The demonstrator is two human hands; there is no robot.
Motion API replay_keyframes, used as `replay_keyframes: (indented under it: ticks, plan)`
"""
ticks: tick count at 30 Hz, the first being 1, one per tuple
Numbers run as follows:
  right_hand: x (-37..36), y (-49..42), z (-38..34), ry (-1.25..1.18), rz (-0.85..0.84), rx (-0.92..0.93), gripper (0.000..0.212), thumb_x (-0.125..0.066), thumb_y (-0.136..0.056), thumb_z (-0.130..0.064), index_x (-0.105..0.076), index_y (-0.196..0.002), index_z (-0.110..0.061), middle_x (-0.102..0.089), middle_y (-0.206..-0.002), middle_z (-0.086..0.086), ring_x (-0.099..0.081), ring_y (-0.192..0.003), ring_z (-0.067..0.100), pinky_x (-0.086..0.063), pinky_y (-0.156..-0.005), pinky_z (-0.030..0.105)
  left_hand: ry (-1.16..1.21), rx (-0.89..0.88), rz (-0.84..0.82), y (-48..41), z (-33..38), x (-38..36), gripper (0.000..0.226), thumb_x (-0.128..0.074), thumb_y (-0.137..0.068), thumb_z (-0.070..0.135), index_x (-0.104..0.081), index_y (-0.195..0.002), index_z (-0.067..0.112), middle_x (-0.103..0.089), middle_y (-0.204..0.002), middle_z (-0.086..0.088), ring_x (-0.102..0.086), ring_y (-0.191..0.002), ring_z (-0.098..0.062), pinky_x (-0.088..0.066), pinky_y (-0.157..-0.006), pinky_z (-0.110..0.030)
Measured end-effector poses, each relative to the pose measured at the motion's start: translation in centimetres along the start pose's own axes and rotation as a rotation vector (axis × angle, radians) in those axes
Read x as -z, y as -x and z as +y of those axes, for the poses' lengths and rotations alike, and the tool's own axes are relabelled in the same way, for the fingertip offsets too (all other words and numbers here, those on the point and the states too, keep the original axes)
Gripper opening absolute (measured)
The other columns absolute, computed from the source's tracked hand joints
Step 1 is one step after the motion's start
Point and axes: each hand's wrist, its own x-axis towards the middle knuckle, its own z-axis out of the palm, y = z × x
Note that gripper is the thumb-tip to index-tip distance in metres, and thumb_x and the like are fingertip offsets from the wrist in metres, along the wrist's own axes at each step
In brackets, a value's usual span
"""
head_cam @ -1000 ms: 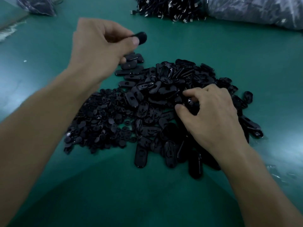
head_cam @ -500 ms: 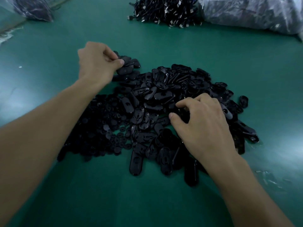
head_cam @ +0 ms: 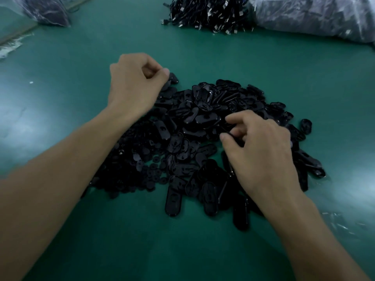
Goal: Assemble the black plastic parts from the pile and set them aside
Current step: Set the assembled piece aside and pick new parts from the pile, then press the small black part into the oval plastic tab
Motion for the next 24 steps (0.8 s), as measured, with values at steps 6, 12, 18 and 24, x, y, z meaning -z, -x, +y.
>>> replay_keyframes:
  ticks: [6,12,18,24]
  plan:
    - [-0.4,-0.3,0.2,-0.243,0.068,0.042,0.007,-0.074,-0.091,-0.022,-0.070,-0.094,-0.026,-0.064,-0.082,-0.017,-0.060,-0.071,-0.002,-0.049,-0.068,0.012,0.086,-0.042,-0.348,4.3,2.9,1.0,0.027,-0.070,-0.090,0.040,-0.071,-0.069,0.024,-0.068,-0.055,0.011,-0.047,-0.038,0.001,-0.035,-0.041,-0.008]
    - [-0.8,0.0,-0.2,-0.466,0.147,0.120,0.015,-0.079,-0.086,-0.013,-0.072,-0.094,-0.023,-0.069,-0.087,-0.014,-0.068,-0.076,0.003,-0.054,-0.069,0.014,0.163,0.079,-0.520,6.2,3.2,1.8,0.048,-0.055,-0.095,0.058,-0.077,-0.070,0.022,-0.071,-0.058,0.004,-0.046,-0.039,-0.003,-0.036,-0.042,-0.012]
    - [-1.2,0.3,-0.9,-0.787,0.059,0.105,0.022,-0.080,-0.081,-0.001,-0.069,-0.095,-0.014,-0.073,-0.100,-0.009,-0.073,-0.089,0.004,-0.057,-0.080,0.017,0.471,0.180,-0.670,6.3,3.4,2.8,0.042,-0.059,-0.081,0.062,-0.077,-0.072,0.026,-0.073,-0.064,-0.009,-0.027,-0.030,-0.007,-0.020,-0.033,-0.014]
    - [-0.8,0.3,-0.8,-0.800,0.053,0.120,0.023,-0.078,-0.082,0.001,-0.072,-0.102,-0.010,-0.073,-0.110,0.001,-0.072,-0.099,0.006,-0.057,-0.086,0.021,0.548,0.182,-0.698,6.4,3.3,2.8,0.027,-0.073,-0.068,0.052,-0.077,-0.072,0.025,-0.075,-0.073,-0.002,-0.057,-0.045,-0.007,-0.030,-0.037,-0.013]
